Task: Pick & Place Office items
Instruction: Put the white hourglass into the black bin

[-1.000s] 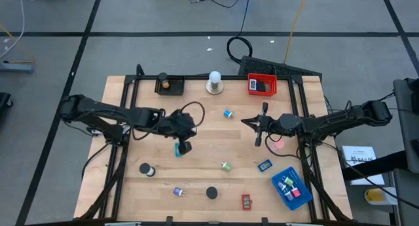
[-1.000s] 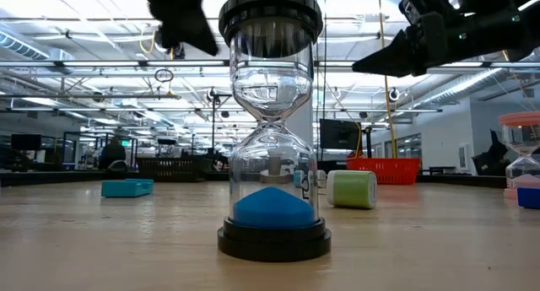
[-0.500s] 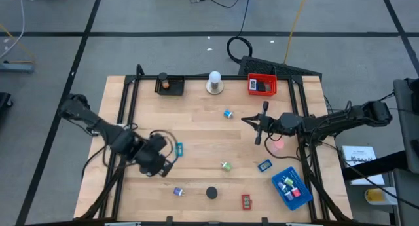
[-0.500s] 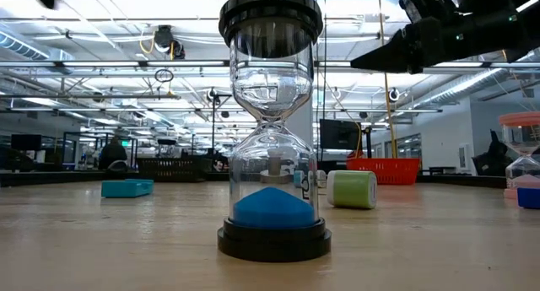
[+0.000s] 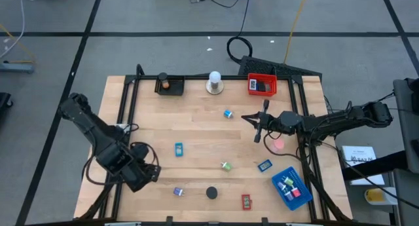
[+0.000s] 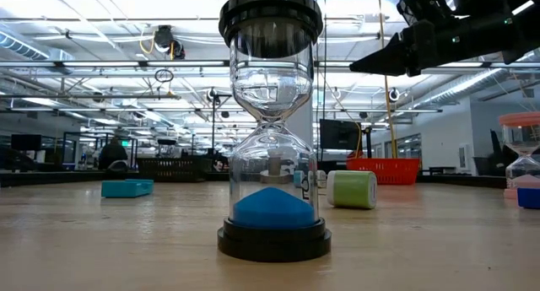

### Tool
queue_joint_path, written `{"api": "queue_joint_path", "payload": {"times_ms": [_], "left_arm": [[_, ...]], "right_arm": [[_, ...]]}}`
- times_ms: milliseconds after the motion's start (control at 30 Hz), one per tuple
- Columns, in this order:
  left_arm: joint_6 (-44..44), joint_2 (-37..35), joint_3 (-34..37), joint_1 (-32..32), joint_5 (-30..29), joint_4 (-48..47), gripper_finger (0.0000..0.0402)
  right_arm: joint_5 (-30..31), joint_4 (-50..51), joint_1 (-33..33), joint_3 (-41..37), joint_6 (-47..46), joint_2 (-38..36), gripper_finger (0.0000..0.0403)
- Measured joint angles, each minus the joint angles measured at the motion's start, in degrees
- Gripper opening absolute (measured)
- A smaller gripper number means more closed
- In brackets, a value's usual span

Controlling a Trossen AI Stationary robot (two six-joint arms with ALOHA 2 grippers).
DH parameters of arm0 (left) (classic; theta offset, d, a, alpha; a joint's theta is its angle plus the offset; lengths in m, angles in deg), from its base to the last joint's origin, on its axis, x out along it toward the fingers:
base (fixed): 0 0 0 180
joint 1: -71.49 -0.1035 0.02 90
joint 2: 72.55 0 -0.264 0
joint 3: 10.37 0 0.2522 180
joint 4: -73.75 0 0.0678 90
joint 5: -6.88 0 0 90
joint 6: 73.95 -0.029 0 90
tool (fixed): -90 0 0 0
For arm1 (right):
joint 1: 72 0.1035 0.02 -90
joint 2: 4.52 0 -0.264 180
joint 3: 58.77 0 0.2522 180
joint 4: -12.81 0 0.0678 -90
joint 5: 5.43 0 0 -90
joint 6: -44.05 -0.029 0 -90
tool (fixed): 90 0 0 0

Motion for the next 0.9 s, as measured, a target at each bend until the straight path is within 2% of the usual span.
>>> {"api": "queue_joint_path", "payload": {"times_ms": [133,233,433,567,767,900], "left_arm": [[4.46,0.09,0.03,1.14,-2.52,-0.15,0.0305],[6.25,0.15,1.53,1.72,-2.36,-0.22,0.0321],[7.45,0.2,7.36,1.54,-1.55,-0.16,0.0317],[6.46,0.22,11.12,1.39,-1.48,4.5,0.0313],[4.36,0.0,16.13,0.01,3.7,9.81,0.0324],[3.65,0.37,17.76,-0.94,2.14,9.36,0.0327]], "right_arm": [[-0.01,-0.04,0.0,0.0,-0.01,0.0,0.0],[-0.02,-0.04,0.0,0.0,-0.02,0.0,0.0],[-0.03,-0.02,0.0,0.0,-0.04,0.0,0.0],[-0.02,-0.04,0.0,0.0,-0.04,0.0,0.0],[-0.04,-0.05,0.0,0.0,-0.04,0.0,0.0],[-0.04,-0.04,0.0,0.0,-0.04,0.0,0.0]]}}
